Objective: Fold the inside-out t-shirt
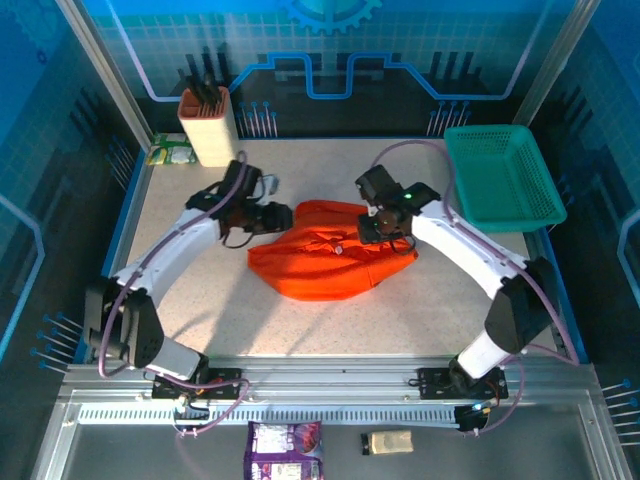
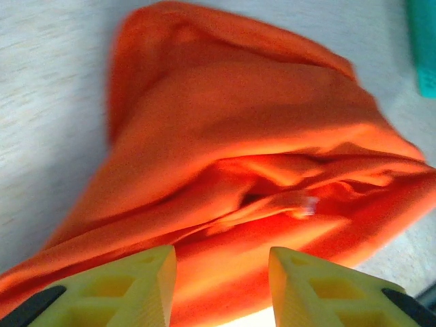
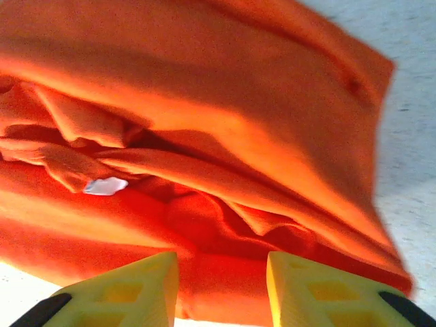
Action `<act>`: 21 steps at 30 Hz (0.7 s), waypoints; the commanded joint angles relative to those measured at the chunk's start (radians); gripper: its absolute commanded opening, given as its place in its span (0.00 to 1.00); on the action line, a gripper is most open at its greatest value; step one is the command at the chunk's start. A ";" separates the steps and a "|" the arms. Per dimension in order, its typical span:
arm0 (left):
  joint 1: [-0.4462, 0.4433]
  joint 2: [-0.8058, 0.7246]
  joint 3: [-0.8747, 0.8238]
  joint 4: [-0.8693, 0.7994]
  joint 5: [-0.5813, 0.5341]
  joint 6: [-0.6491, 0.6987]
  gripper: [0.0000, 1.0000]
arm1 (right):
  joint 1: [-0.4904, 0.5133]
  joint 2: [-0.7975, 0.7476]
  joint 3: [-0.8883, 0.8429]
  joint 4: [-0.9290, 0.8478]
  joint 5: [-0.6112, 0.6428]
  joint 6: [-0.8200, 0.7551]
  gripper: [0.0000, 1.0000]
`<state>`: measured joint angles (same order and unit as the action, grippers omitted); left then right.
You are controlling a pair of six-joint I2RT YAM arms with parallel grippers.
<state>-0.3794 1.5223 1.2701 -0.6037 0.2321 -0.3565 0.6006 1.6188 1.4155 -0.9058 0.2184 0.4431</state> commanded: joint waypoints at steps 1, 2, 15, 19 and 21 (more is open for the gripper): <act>-0.126 0.124 0.099 -0.056 -0.043 0.039 0.44 | -0.020 0.026 -0.014 -0.033 0.020 0.062 0.41; -0.164 0.163 0.135 -0.071 -0.066 0.055 0.45 | -0.032 0.015 -0.031 -0.035 0.020 0.074 0.41; -0.340 0.521 0.415 -0.288 -0.432 0.211 0.50 | -0.112 -0.186 -0.365 0.034 0.038 0.210 0.67; -0.347 0.521 0.437 -0.313 -0.515 0.228 0.50 | -0.156 -0.167 -0.420 0.102 0.016 0.208 0.67; -0.347 0.517 0.441 -0.317 -0.553 0.236 0.53 | -0.176 -0.154 -0.436 0.143 0.003 0.200 0.65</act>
<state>-0.7185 2.0472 1.6718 -0.8665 -0.2165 -0.1558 0.4484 1.4498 0.9985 -0.8371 0.2424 0.6285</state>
